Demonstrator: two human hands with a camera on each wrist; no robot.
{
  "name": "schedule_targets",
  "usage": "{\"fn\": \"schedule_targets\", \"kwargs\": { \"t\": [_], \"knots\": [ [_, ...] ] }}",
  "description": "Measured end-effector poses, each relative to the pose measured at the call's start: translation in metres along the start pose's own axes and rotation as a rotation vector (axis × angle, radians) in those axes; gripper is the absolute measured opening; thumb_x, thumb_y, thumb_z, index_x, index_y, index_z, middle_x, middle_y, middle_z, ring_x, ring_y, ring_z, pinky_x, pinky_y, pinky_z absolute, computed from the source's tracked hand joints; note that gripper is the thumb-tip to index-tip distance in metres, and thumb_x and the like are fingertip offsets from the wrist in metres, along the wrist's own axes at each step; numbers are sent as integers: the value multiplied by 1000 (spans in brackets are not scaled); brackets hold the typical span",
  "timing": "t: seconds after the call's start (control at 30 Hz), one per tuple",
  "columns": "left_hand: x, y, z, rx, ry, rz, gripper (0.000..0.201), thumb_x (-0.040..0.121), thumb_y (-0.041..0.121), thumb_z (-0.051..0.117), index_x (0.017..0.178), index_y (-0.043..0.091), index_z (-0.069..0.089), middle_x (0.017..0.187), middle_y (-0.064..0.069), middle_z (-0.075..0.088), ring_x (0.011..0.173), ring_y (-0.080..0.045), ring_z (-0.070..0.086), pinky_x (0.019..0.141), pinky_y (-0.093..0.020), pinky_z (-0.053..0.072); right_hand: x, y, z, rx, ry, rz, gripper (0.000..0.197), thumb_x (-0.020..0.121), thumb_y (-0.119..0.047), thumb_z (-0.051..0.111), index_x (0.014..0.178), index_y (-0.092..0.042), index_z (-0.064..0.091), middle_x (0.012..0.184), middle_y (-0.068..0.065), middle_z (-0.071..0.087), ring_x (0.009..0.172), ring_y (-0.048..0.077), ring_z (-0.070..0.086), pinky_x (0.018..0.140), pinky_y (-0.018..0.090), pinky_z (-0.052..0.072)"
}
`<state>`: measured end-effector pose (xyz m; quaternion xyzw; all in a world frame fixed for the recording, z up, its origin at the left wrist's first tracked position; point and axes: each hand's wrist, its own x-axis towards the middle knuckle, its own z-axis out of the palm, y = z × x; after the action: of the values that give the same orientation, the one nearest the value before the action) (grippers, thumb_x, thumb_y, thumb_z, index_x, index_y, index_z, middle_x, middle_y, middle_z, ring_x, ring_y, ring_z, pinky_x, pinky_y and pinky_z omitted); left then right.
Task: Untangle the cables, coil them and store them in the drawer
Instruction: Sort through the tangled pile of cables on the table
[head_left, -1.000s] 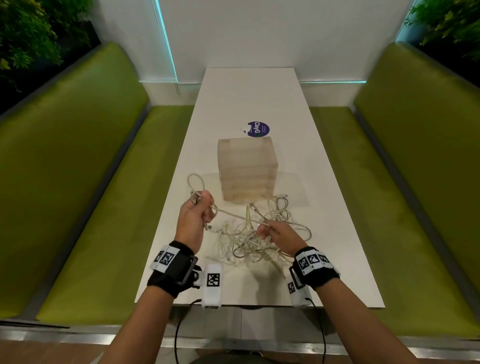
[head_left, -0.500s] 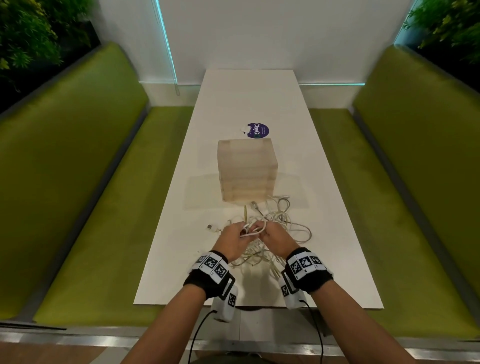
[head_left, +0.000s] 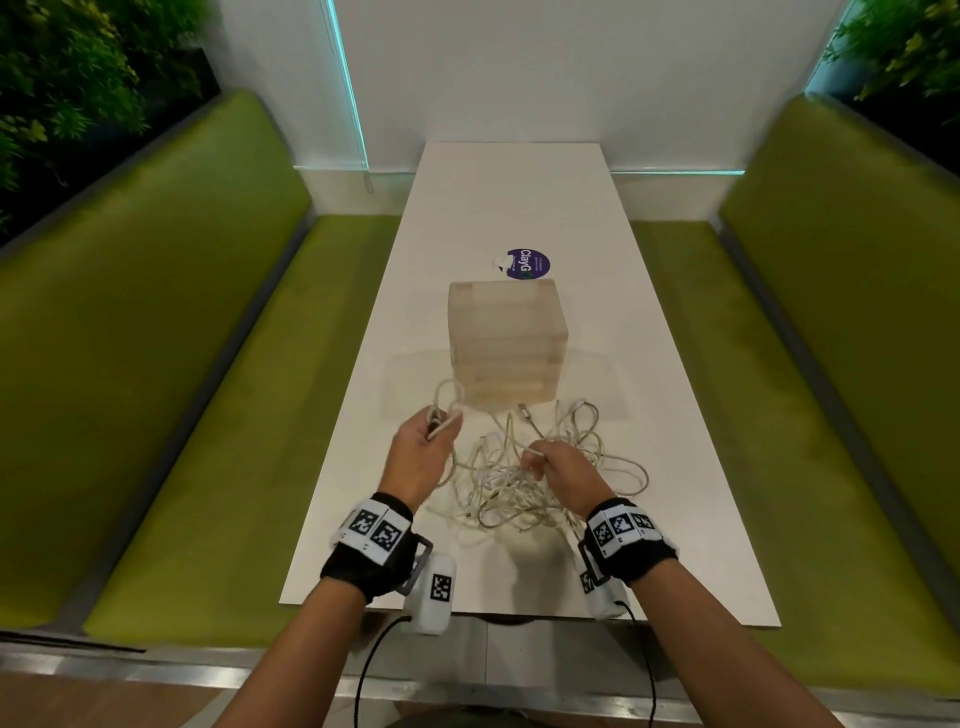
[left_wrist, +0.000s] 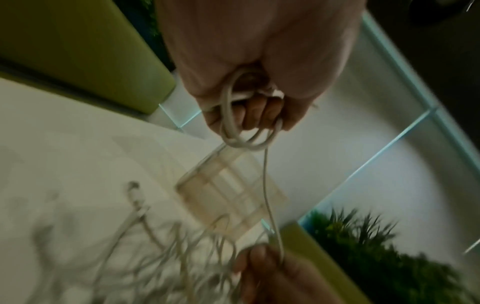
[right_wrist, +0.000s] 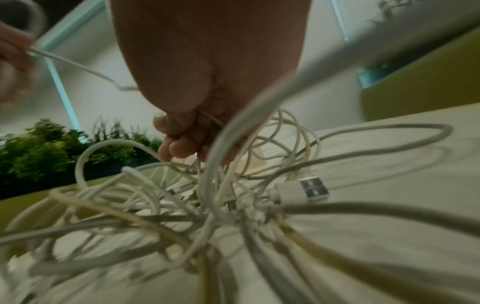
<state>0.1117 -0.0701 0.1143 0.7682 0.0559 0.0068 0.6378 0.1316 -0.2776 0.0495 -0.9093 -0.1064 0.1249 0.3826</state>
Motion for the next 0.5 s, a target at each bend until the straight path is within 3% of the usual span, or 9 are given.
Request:
{"fn": "schedule_targets", "kwargs": {
  "t": [0.13, 0.23, 0.37, 0.43, 0.5],
  "knots": [
    [3, -23, 28, 362, -191, -23, 37, 87, 44, 61, 68, 17, 46, 59, 8, 44, 54, -11, 39, 51, -25, 30, -10, -15, 0, -47, -24, -69, 38, 74, -16, 33, 91, -8, 66, 74, -9, 50, 73, 12, 48, 64, 23, 34],
    [3, -32, 49, 457, -265, -39, 44, 85, 53, 59, 80, 9, 56, 67, 4, 54, 60, -14, 48, 51, -24, 32, -15, -23, 2, -85, -4, -98, 25, 88, -1, 41, 90, -8, 65, 79, -8, 50, 77, 14, 45, 71, 25, 33],
    [6, -32, 62, 327, -216, -70, 39, 88, 44, 60, 74, 9, 54, 64, -1, 56, 58, -16, 48, 54, -27, 37, -19, -24, 4, -103, 31, -116, 24, 94, 1, 40, 99, 4, 64, 70, -17, 40, 67, 3, 39, 60, 16, 28],
    [3, -28, 64, 266, -181, -43, 29, 90, 33, 60, 75, 9, 56, 67, -6, 62, 61, -18, 55, 60, -26, 43, -18, -24, 6, -130, -2, -110, 22, 94, -2, 42, 98, 0, 64, 74, -7, 50, 69, 7, 41, 63, 20, 30],
    [-2, -18, 63, 246, -124, 15, 26, 92, 25, 57, 70, 12, 51, 63, -1, 57, 56, -12, 49, 54, -16, 38, -15, -20, 6, -141, -32, -64, 23, 94, -12, 43, 92, -6, 65, 79, 1, 57, 72, 15, 48, 67, 28, 37]
  ]
}}
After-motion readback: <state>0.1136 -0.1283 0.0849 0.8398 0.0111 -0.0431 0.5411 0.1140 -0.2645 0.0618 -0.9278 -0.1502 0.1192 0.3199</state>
